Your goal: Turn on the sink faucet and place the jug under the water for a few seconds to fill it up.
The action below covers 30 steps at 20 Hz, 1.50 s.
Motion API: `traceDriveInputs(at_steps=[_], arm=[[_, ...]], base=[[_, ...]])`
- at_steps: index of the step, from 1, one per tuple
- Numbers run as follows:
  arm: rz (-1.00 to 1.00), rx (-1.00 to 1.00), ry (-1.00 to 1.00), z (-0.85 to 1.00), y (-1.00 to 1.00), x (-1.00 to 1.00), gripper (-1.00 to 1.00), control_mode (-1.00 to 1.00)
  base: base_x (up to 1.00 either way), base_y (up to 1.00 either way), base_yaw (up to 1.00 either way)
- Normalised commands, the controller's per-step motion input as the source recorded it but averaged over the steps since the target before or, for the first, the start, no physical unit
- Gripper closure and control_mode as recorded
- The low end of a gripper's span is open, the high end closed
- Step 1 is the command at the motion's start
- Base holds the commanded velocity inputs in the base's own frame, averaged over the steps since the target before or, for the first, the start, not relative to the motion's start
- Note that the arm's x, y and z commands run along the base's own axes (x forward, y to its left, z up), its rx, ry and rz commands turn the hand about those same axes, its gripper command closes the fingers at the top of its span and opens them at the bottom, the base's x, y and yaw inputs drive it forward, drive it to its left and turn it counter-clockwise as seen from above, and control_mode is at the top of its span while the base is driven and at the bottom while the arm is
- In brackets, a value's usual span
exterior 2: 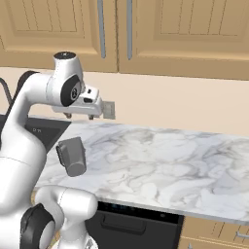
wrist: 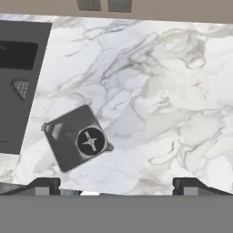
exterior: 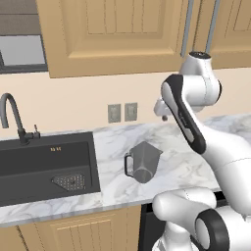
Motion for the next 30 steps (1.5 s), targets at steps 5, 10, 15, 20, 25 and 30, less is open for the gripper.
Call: traceDriveInputs(at_steps=[5, 10, 15, 20, 25, 30], arm=[[0.0, 0.03, 0.0, 0.0, -0.04, -0.05, -1.0, -1.0], [0.0, 0.0, 0.0, 0.0, 0.03, -0.33, -1.0, -1.0], [0.01, 0.0, 0.0, 0.0, 0.33, -0.37, -1.0, -1.0], [0.05, 0.0, -0.01, 0.0, 0.66, -0.25, -1.0, -1.0], [0.03, 0.0, -0.01, 0.0, 0.48, -0.06, -1.0, -1.0], [0.0, 0.0, 0.0, 0.0, -0.69, 0.0, -1.0, -1.0]], base=[[0.0, 0.0, 0.0], [0.0, 0.0, 0.0], [0.0, 0.0, 0.0], [0.0, 0.0, 0.0], [0.0, 0.0, 0.0], [0.0, 0.0, 0.0]])
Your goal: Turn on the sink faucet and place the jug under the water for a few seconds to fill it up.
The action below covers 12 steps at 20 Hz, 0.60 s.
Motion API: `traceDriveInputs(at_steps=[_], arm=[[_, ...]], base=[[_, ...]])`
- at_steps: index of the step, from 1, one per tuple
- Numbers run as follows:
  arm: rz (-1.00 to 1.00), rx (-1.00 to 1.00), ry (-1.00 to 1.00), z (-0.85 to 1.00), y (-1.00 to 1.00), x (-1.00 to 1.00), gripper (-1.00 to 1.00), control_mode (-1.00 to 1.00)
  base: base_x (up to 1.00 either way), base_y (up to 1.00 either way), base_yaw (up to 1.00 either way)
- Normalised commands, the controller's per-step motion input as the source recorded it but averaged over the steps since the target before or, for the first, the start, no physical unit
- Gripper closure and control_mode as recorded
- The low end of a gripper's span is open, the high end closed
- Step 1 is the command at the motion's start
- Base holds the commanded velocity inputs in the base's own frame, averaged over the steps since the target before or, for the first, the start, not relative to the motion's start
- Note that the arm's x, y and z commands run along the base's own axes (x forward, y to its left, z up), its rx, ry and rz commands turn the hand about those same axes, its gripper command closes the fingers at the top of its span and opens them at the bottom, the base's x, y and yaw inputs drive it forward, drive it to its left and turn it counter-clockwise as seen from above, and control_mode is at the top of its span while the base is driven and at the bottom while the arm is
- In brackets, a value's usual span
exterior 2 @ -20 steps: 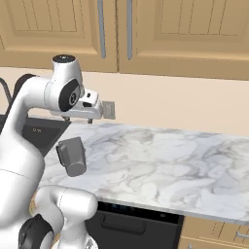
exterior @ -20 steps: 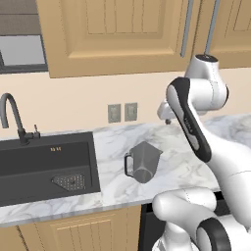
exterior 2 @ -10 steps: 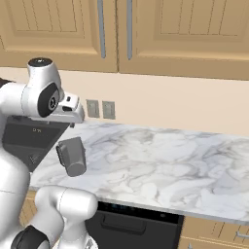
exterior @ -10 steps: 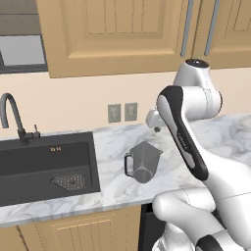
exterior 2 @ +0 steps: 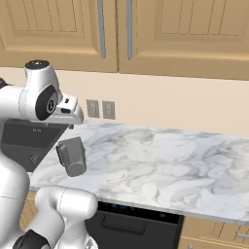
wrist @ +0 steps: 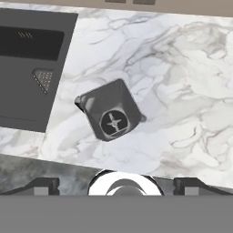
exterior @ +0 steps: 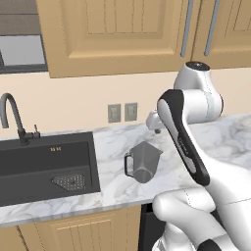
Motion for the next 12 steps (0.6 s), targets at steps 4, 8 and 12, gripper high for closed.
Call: traceDriveInputs(at_steps=[4, 8, 12], arm=[[-0.01, 0.0, 0.0, 0.0, -0.24, 0.0, -1.0, -1.0], [0.0, 0.0, 0.0, 0.0, 0.0, 0.0, -1.0, -1.0], [0.0, 0.0, 0.0, 0.0, 0.0, -0.01, -1.0, -1.0]], base=[[0.0, 0.0, 0.0], [0.0, 0.0, 0.0], [0.0, 0.0, 0.0]])
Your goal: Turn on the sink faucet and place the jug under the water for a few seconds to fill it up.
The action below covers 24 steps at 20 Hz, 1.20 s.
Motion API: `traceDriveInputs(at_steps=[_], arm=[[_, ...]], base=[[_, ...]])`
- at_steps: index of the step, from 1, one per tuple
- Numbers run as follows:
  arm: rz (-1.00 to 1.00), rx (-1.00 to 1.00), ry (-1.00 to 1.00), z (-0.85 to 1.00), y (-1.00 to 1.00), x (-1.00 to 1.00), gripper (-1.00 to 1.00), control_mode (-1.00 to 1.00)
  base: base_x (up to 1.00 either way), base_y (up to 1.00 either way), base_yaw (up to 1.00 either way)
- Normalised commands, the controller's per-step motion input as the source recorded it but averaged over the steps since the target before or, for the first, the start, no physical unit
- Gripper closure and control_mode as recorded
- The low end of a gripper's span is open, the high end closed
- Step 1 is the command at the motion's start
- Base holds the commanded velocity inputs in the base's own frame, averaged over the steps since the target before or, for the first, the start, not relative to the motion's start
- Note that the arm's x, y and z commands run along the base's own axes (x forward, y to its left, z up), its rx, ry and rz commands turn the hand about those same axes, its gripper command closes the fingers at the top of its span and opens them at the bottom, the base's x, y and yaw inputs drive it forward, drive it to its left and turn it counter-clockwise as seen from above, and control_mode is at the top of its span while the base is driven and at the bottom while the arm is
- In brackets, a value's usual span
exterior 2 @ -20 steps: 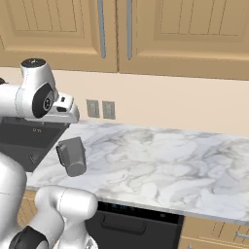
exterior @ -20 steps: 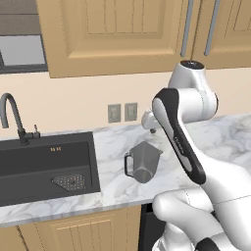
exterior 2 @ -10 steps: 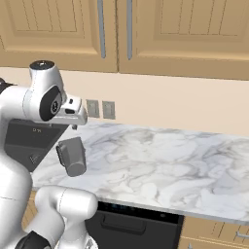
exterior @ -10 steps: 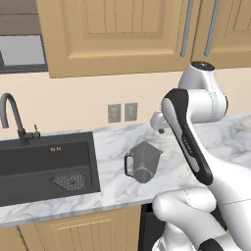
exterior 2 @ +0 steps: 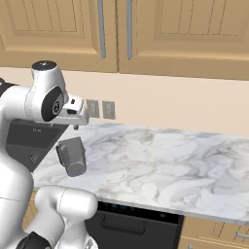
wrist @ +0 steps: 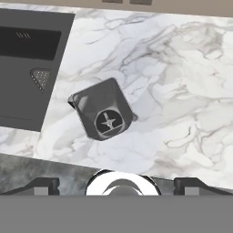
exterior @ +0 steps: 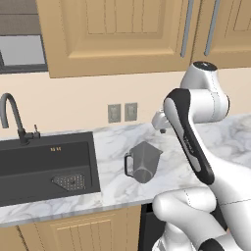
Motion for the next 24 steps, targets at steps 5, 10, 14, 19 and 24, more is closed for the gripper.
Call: traceDriveInputs(at_steps=[5, 10, 14, 19, 24], arm=[[0.0, 0.0, 0.0, 0.0, 0.0, -0.14, -1.0, -1.0], [0.0, 0.0, 0.0, 0.0, 0.0, 0.0, -1.0, 1.0], [0.0, 0.0, 0.0, 0.0, 0.0, 0.0, -1.0, 1.0], [0.0, 0.0, 0.0, 0.0, 0.0, 0.0, -1.0, 1.0], [0.0, 0.0, 0.0, 0.0, 0.0, 0.0, -1.0, 1.0]], base=[[0.0, 0.0, 0.0], [-0.18, 0.18, 0.0], [-0.25, 0.53, 0.0], [-0.21, 0.63, 0.0], [-0.17, 0.6, 0.0]])
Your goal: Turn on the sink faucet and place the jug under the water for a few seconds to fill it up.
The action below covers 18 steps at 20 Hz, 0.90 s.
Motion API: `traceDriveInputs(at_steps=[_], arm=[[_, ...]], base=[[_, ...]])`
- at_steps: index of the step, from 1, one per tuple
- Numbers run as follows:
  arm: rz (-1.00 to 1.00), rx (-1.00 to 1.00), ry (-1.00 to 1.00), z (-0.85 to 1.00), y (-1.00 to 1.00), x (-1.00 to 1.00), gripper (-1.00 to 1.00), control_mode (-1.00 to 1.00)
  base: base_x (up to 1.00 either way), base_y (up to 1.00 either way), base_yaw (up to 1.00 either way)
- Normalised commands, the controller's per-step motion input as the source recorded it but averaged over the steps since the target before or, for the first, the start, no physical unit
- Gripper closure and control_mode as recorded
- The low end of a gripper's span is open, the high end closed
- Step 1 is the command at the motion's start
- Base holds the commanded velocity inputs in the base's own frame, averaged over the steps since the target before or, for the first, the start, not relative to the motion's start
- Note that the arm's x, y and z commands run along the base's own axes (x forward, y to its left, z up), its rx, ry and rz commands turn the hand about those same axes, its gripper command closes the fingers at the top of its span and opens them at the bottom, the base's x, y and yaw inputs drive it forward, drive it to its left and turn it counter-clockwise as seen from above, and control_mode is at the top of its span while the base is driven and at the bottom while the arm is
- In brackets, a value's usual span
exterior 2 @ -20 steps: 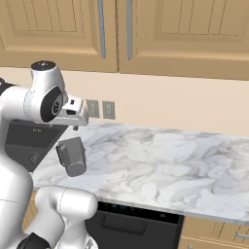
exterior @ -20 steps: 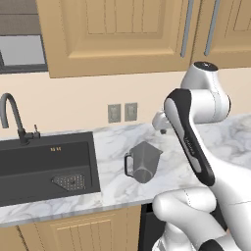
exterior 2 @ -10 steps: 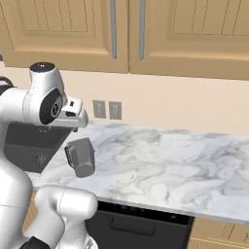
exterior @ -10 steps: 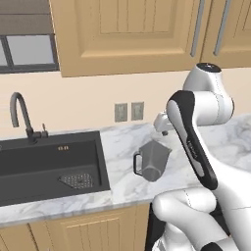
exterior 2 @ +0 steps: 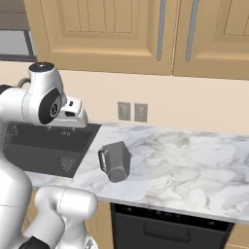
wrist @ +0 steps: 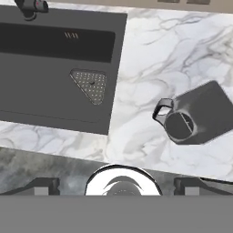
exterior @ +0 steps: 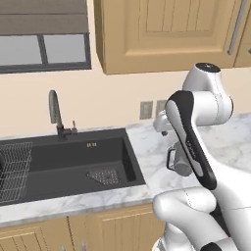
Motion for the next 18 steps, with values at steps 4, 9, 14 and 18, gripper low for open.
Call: traceDriveInputs(at_steps=[4, 9, 14, 18], arm=[[0.0, 0.0, 0.0, 0.0, 0.0, 0.0, -1.0, 1.0], [0.0, 0.0, 0.0, 0.0, 0.0, 0.0, -1.0, 1.0], [0.0, 0.0, 0.0, 0.0, 0.0, 0.0, -1.0, 1.0], [0.0, 0.0, 0.0, 0.0, 0.0, 0.0, -1.0, 1.0]], base=[[-0.06, 0.51, 0.0], [0.0, 0.54, 0.0], [0.0, 0.55, 0.0], [0.0, 0.42, 0.0]])
